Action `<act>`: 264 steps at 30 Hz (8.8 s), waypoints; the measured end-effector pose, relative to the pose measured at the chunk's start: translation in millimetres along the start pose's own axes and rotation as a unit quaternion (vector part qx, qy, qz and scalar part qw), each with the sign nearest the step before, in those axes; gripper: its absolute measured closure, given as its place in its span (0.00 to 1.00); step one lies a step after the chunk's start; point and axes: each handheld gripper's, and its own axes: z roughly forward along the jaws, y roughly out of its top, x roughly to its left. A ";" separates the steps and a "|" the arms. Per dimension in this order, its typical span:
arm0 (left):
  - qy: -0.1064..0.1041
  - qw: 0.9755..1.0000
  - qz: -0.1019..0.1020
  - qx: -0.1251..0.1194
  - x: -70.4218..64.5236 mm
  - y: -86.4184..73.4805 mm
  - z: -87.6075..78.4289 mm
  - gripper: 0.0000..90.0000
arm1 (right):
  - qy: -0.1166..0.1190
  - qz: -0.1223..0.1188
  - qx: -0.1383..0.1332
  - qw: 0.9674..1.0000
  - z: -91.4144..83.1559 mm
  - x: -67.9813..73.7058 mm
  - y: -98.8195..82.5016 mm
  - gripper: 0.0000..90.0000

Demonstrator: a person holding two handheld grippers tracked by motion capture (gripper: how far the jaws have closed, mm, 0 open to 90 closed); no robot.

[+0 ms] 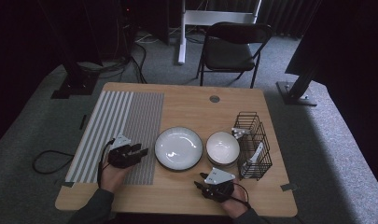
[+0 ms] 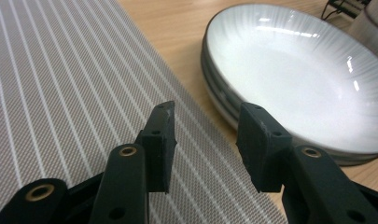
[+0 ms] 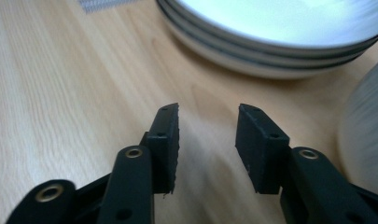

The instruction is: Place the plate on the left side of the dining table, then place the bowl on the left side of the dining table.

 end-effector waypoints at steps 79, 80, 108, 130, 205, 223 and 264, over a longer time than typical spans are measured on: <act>-0.011 0.997 -0.058 0.041 10.5 64.1 86.3 0.80 | -0.100 0.014 -0.023 0.995 33.0 -2.8 44.5 0.93; -0.013 0.997 -0.059 0.044 10.0 64.6 86.8 0.81 | -0.100 0.014 -0.023 0.995 33.0 -2.8 44.4 0.93; -0.109 0.971 -0.208 -0.044 31.7 51.8 66.4 0.92 | -0.100 0.020 -0.035 0.994 23.6 -2.8 38.3 0.91; -0.063 0.955 -0.261 -0.123 87.8 44.1 3.0 0.92 | -0.100 0.024 -0.042 0.994 13.3 2.1 31.0 0.90; 0.160 0.944 -0.281 -0.063 165.2 -11.3 -34.2 0.86 | -0.078 0.000 -0.029 0.997 13.4 5.6 23.9 0.79; 0.122 0.968 -0.201 -0.082 113.6 19.1 -32.7 0.85 | -0.034 0.005 -0.011 0.999 -3.5 -8.7 3.5 0.76; -0.083 0.993 -0.065 -0.053 -37.8 85.3 46.4 0.73 | -0.034 0.035 0.023 0.999 -12.7 -14.9 -25.2 0.55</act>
